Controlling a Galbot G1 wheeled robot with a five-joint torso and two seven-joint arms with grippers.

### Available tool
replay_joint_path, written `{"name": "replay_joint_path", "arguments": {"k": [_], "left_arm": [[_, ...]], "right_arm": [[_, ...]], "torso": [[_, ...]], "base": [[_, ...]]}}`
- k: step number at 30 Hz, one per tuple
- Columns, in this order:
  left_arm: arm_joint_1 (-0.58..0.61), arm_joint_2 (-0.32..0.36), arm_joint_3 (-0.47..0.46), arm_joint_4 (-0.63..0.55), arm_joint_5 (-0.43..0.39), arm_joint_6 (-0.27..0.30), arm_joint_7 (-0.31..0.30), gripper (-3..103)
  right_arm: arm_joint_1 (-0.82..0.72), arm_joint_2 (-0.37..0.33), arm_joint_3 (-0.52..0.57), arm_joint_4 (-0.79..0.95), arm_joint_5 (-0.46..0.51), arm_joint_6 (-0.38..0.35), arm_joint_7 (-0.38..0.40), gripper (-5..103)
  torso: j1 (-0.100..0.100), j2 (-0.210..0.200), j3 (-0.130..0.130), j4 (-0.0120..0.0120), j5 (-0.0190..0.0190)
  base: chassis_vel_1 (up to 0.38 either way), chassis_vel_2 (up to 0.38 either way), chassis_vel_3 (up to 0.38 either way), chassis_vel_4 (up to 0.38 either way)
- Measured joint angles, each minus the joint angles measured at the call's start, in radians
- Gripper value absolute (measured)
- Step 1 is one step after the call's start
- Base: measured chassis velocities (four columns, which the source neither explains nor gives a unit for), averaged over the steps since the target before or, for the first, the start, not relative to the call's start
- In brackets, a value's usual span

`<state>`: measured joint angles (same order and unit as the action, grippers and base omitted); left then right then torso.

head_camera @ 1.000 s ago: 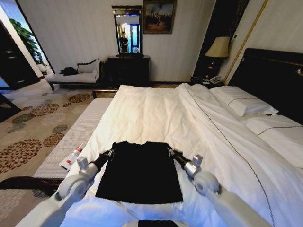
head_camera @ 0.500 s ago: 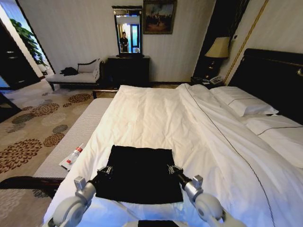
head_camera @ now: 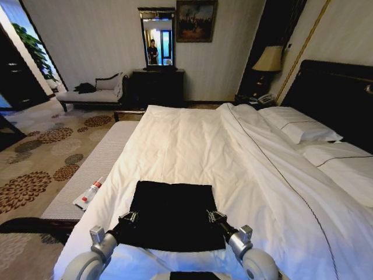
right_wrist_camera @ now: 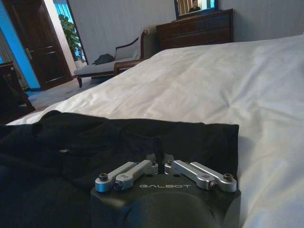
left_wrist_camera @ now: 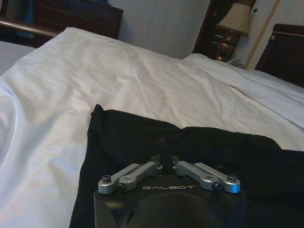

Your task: Fold the clothes on the bed.

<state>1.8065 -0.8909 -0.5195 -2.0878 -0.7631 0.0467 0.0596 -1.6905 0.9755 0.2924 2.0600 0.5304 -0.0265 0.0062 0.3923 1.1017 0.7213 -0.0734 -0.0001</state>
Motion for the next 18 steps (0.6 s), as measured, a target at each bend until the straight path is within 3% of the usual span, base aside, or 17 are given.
{"name": "replay_joint_path", "arguments": {"k": [18], "left_arm": [[0.041, -0.019, 0.024, -0.003, 0.051, -0.009, 0.003, 1]], "right_arm": [[-0.052, 0.007, 0.013, -0.029, -0.034, 0.047, -0.016, 1]], "torso": [[0.000, 0.000, 0.000, 0.0000, 0.0000]], "base": [[0.000, 0.000, 0.000, 0.000]]}}
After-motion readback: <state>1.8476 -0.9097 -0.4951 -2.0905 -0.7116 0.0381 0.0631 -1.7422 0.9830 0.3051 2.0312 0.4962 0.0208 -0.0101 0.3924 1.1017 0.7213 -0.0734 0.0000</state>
